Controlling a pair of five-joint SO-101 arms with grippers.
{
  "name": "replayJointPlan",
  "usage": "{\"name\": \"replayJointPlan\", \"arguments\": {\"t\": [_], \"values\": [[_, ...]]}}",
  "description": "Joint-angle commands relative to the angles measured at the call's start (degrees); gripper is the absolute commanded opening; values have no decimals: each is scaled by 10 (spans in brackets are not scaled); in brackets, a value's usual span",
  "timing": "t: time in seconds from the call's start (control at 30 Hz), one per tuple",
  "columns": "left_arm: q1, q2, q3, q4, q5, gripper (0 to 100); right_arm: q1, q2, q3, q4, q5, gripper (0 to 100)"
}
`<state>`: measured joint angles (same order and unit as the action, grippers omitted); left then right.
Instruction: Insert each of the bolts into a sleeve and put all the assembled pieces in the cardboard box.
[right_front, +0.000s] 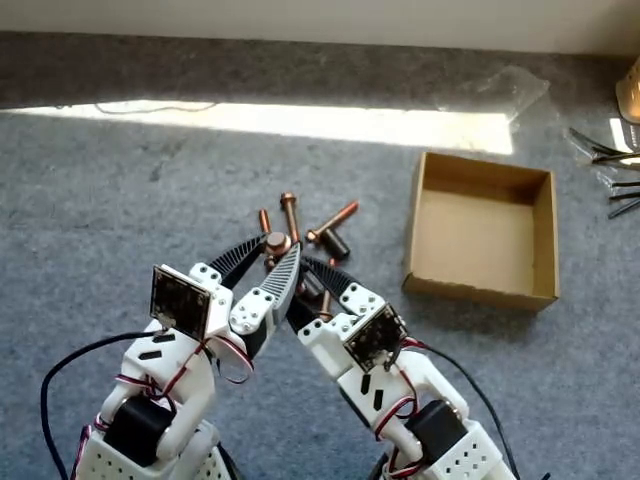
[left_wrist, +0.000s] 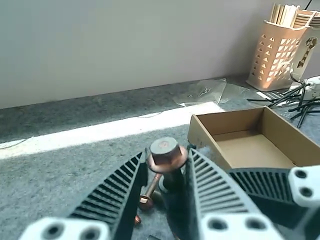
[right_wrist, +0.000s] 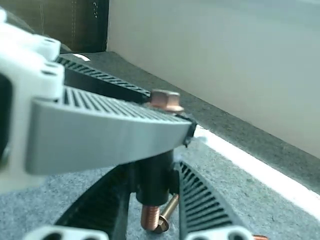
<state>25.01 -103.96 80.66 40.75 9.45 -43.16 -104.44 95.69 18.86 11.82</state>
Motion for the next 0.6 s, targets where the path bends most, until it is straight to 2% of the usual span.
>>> {"name": "replayJointPlan", "arguments": {"t": [0.0, 0.1, 0.57], "values": [[13, -8, -8, -2, -2, 169, 0, -9, 82, -1, 7, 5], [13, -8, -9, 0, -2, 207, 0, -9, 82, 0, 7, 5], [12, -8, -44, 0, -2, 207, 0, -9, 82, 0, 7, 5]]}}
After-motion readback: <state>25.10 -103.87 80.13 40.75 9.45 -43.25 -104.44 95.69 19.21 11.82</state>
